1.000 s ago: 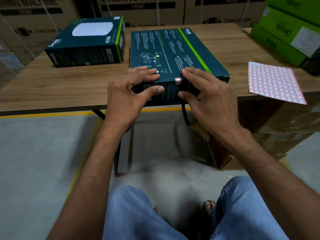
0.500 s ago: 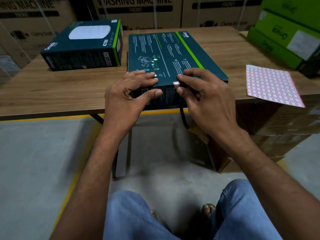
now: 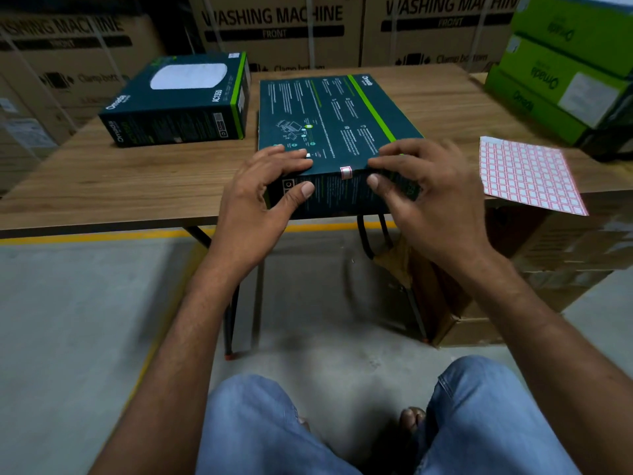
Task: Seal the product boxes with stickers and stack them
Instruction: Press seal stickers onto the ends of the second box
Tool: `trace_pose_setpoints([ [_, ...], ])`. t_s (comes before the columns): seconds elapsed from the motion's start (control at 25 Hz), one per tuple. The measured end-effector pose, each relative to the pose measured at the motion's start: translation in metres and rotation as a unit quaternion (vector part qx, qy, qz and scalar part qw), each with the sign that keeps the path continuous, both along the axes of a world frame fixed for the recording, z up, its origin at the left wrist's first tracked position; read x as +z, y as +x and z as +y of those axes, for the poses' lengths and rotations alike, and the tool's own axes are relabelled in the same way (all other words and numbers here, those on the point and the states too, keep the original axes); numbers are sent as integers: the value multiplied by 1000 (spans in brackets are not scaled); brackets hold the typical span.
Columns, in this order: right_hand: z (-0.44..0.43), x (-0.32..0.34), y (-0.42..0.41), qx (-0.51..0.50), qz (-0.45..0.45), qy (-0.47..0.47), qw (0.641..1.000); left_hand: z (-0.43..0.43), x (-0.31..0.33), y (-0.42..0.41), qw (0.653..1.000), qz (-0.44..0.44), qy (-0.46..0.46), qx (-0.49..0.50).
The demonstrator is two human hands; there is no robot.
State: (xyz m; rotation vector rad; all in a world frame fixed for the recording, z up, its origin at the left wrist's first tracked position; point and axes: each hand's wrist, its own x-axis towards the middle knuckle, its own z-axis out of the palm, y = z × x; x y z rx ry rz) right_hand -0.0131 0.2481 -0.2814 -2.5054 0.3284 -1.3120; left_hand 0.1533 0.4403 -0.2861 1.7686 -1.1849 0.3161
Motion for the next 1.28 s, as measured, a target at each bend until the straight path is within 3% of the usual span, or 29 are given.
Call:
trace_pose_setpoints([
  [0.28,6,1,30,51,-12,-110,993,0,0,-3,1000,-1,-3,21],
  [0.44,3,-3,33,15,-1,-98,995,-1,0,1,1000,-6,0,20],
  [0.56,2,-1,27,3,54,-51,997,0,0,0,1000,2,-2,13],
  [0.68,0,-5,9,-24,136,-85,987,5,0,-3,999,-6,35,4],
  [0.8,-2,-10,-1,-72,178,-127,973,11,-1,-7,994,-60,93,14],
  [0.96,1,-12,-5,-58,187,-107,975,17,-6,-14,974,-172,126,75],
  [1.08,3,-15,-16,-66,153,-134,977,21,-9,-27,963,-231,105,90],
  [1.28,0,13,-44,-28,12,-134,991,44,33,-43,963,-262,47,32],
])
